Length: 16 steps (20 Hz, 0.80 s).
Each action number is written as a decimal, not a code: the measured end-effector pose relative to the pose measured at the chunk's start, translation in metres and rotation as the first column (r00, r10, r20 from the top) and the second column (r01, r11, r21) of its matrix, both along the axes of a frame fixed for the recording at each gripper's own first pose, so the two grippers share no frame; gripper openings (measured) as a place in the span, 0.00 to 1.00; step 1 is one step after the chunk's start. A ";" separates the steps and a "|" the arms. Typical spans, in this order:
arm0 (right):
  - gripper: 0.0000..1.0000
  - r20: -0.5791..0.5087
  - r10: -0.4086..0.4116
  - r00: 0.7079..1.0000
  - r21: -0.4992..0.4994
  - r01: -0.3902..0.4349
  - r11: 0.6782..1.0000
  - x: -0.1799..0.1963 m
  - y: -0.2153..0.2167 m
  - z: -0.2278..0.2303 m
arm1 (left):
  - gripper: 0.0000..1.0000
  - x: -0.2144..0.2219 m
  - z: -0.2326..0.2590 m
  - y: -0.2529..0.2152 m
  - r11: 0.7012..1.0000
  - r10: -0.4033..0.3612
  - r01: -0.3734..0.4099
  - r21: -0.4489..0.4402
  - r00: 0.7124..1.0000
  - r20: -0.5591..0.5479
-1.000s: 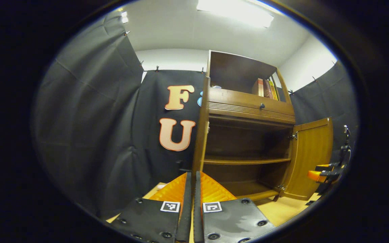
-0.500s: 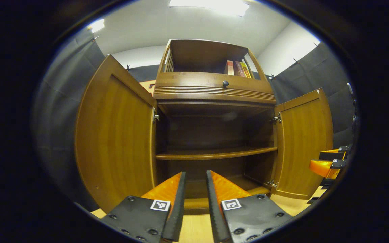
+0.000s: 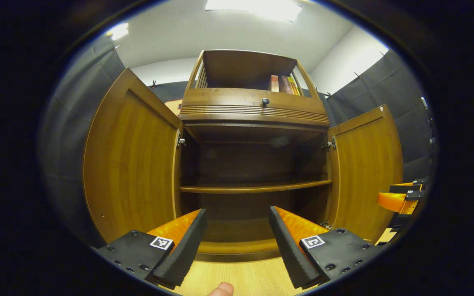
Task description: Open the right door of the double-door shoe cabinet with the right hand, and open the left door with the left hand.
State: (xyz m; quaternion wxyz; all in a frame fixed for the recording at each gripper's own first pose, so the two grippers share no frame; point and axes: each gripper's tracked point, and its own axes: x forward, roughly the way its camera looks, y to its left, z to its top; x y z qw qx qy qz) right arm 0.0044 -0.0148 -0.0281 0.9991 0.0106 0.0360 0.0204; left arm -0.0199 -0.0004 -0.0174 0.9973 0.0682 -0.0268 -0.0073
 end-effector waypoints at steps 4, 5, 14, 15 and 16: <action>0.92 -0.007 0.017 1.000 0.011 -0.017 1.000 0.004 0.006 -0.003 | 0.97 0.003 -0.001 0.014 0.999 0.048 -0.048 -0.004 0.999 -0.015; 0.92 -0.002 0.024 1.000 0.010 -0.024 1.000 0.005 0.008 -0.002 | 0.97 0.006 -0.001 0.021 0.998 0.068 -0.068 -0.003 0.998 -0.012; 0.92 -0.001 0.045 0.999 0.000 -0.045 0.999 0.004 0.019 0.001 | 0.96 0.008 0.013 0.050 0.987 0.162 -0.162 0.005 0.987 0.025; 0.92 0.001 0.045 0.999 0.000 -0.045 0.999 0.002 0.019 0.003 | 0.96 0.006 0.015 0.052 0.986 0.168 -0.169 0.006 0.985 0.027; 0.92 0.004 0.038 0.999 -0.002 -0.038 0.999 0.001 0.018 0.004 | 0.96 0.004 0.016 0.054 0.984 0.177 -0.177 0.007 0.984 0.028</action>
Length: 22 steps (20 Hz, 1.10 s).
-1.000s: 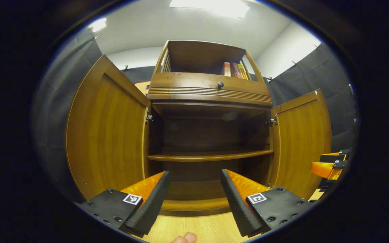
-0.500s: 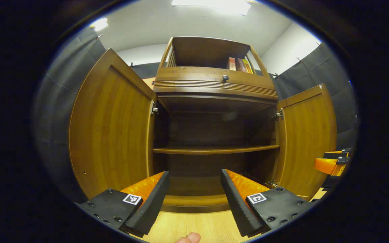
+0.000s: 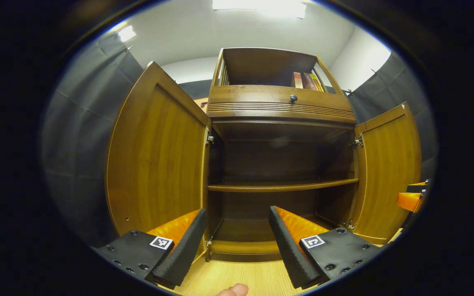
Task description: Open the right door of the double-door shoe cabinet with the right hand, and open the left door with the left hand.
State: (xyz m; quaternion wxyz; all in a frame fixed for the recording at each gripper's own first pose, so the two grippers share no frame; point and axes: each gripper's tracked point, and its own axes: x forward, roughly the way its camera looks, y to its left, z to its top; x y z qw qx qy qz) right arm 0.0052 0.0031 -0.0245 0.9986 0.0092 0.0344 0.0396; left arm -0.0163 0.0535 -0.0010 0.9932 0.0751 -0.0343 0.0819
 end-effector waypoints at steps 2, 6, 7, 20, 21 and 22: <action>0.92 0.002 -0.012 1.000 -0.011 0.012 1.000 -0.004 -0.006 0.001 | 0.97 -0.005 0.004 0.004 1.000 0.017 -0.017 0.004 1.000 0.007; 0.92 0.005 -0.043 0.999 0.002 0.043 0.999 -0.011 -0.015 0.002 | 0.97 -0.007 0.009 0.003 1.000 0.026 -0.026 0.002 0.999 0.031; 0.92 0.003 -0.038 0.999 0.007 0.038 0.999 -0.012 -0.014 0.000 | 0.97 -0.007 0.008 0.002 1.000 0.019 -0.019 0.001 0.999 0.028; 0.92 0.007 0.005 1.000 0.017 -0.005 1.000 -0.010 -0.006 0.006 | 0.97 -0.011 0.010 0.002 1.000 0.003 -0.003 0.003 1.000 0.030; 0.92 0.008 0.006 1.000 0.017 -0.006 1.000 -0.011 -0.006 0.007 | 0.97 -0.012 0.011 0.003 1.000 0.008 -0.009 0.005 0.999 0.033; 0.92 0.010 0.009 1.000 0.017 -0.009 1.000 -0.012 -0.005 0.008 | 0.97 -0.012 0.012 0.005 1.000 0.013 -0.013 0.003 0.999 0.039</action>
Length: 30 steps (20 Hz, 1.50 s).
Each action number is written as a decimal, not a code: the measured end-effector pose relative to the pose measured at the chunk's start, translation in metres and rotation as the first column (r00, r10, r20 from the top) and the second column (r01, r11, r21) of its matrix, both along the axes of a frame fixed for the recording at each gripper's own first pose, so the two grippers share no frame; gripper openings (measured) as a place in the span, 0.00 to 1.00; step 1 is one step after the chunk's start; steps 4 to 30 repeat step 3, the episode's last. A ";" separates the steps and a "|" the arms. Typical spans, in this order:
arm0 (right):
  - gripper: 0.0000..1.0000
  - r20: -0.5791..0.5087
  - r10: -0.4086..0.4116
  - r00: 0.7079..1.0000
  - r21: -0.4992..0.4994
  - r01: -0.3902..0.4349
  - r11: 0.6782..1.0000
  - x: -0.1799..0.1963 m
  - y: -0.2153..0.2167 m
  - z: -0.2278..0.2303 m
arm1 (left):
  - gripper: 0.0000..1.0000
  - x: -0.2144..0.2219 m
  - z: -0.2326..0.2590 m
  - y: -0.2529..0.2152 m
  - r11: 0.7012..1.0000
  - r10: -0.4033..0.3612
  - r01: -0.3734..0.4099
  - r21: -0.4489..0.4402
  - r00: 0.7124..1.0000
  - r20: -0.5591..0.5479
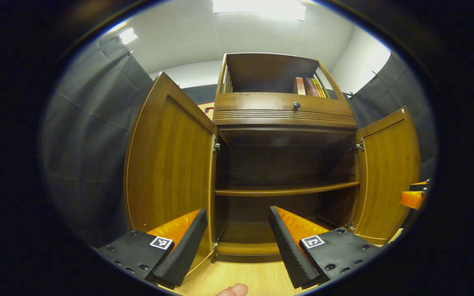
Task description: Open the right door of the double-door shoe cabinet with the right hand, and open the left door with the left hand.
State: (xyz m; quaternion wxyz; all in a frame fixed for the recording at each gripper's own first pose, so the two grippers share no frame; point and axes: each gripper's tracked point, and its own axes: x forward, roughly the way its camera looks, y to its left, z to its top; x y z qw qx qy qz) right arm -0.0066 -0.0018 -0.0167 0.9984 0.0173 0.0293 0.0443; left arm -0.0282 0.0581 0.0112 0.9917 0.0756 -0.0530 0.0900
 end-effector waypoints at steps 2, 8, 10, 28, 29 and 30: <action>0.92 0.006 0.000 1.000 -0.001 0.000 1.000 0.000 0.000 0.001 | 0.97 -0.001 0.004 -0.001 1.000 -0.007 0.007 -0.003 1.000 0.009; 0.92 0.005 0.000 1.000 -0.001 0.000 1.000 0.001 0.001 0.002 | 0.97 -0.001 0.005 -0.002 1.000 -0.011 0.011 -0.001 1.000 0.010; 0.92 0.005 0.000 1.000 -0.001 0.000 1.000 0.001 0.001 0.002 | 0.97 -0.001 0.005 -0.002 1.000 -0.011 0.011 -0.001 1.000 0.010; 0.92 0.005 0.000 1.000 -0.001 0.000 1.000 0.001 0.001 0.002 | 0.97 -0.001 0.005 -0.002 1.000 -0.011 0.011 -0.001 1.000 0.010; 0.92 0.005 0.000 1.000 -0.001 0.000 1.000 0.001 0.001 0.002 | 0.97 -0.001 0.005 -0.002 1.000 -0.011 0.011 -0.001 1.000 0.010; 0.92 0.005 0.000 1.000 -0.001 0.000 1.000 0.001 0.001 0.002 | 0.97 -0.001 0.005 -0.002 1.000 -0.011 0.011 -0.001 1.000 0.010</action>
